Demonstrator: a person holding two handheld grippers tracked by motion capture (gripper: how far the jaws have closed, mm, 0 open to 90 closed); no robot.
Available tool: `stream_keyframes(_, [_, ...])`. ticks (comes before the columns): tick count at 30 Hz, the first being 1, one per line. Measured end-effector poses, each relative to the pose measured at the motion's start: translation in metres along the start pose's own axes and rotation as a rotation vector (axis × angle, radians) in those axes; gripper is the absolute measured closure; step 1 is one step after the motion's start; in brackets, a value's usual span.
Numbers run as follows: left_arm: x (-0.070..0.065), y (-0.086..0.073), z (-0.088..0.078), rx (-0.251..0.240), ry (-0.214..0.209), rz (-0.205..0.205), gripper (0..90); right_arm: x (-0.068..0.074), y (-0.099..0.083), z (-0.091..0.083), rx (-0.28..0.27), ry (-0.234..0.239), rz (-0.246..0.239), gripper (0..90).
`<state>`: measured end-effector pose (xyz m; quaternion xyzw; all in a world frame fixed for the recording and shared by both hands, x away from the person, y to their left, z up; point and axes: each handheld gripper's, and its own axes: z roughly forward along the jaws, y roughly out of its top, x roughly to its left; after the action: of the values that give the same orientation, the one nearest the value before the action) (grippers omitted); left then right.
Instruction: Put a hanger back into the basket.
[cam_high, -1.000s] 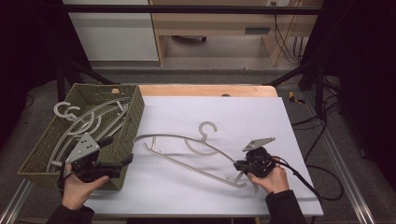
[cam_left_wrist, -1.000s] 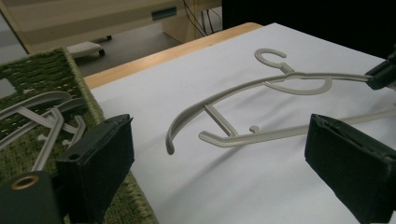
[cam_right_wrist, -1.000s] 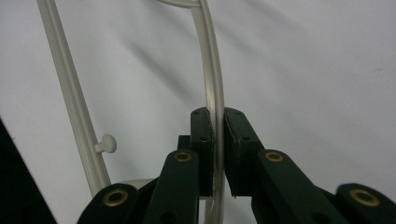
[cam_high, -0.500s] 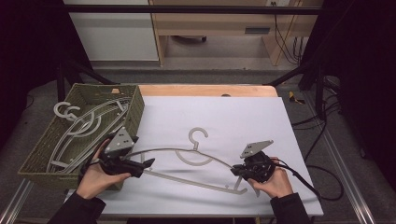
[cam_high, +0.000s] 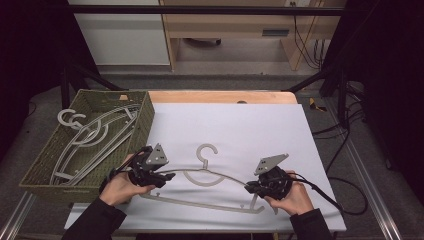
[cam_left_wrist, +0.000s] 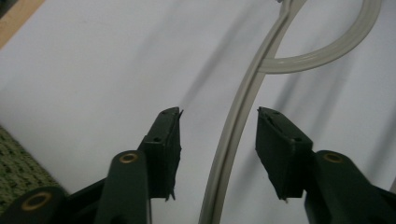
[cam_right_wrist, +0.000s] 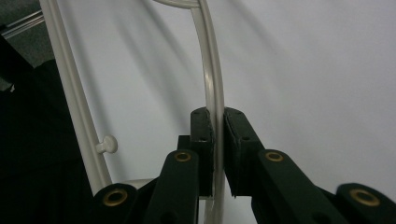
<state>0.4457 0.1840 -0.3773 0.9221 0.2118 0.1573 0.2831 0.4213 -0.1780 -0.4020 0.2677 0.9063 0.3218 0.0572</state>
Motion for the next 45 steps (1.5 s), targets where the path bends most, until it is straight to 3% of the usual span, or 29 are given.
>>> stream_keyframes(4, [-0.002,-0.003,0.005,0.052,0.006,0.025,59.5,0.000,0.000,0.002,-0.001,0.009,-0.005,83.1])
stream_keyframes(10, [-0.003,-0.007,0.007,0.054,-0.014,0.030,73.5,0.000,0.000,0.004,0.007,0.010,-0.010,83.0])
stream_keyframes(12, [-0.005,-0.008,0.007,0.059,-0.021,0.022,74.3,0.000,0.000,0.005,0.001,0.015,-0.008,82.9])
stream_keyframes(17, [-0.010,-0.012,0.007,0.075,-0.026,0.050,76.9,-0.001,0.000,0.007,0.017,0.024,-0.020,82.5])
stream_keyframes(25, [-0.022,-0.019,-0.004,0.024,-0.021,0.054,80.0,-0.006,0.002,0.006,0.003,0.005,0.000,79.2])
stream_keyframes(32, [-0.030,-0.022,-0.011,-0.024,-0.024,0.036,81.7,-0.010,0.001,0.002,-0.056,-0.040,0.022,74.6])
stream_keyframes(35, [-0.032,-0.024,-0.015,-0.055,-0.008,0.025,81.9,-0.013,0.001,-0.003,-0.091,-0.060,0.061,68.3])
stream_keyframes(39, [-0.033,-0.026,-0.016,-0.077,0.007,-0.010,81.9,-0.019,0.000,-0.006,-0.167,-0.056,0.104,61.2])
stream_keyframes(45, [-0.028,-0.029,-0.016,-0.095,0.046,-0.081,82.0,-0.022,-0.002,-0.015,-0.278,-0.123,0.134,48.7])
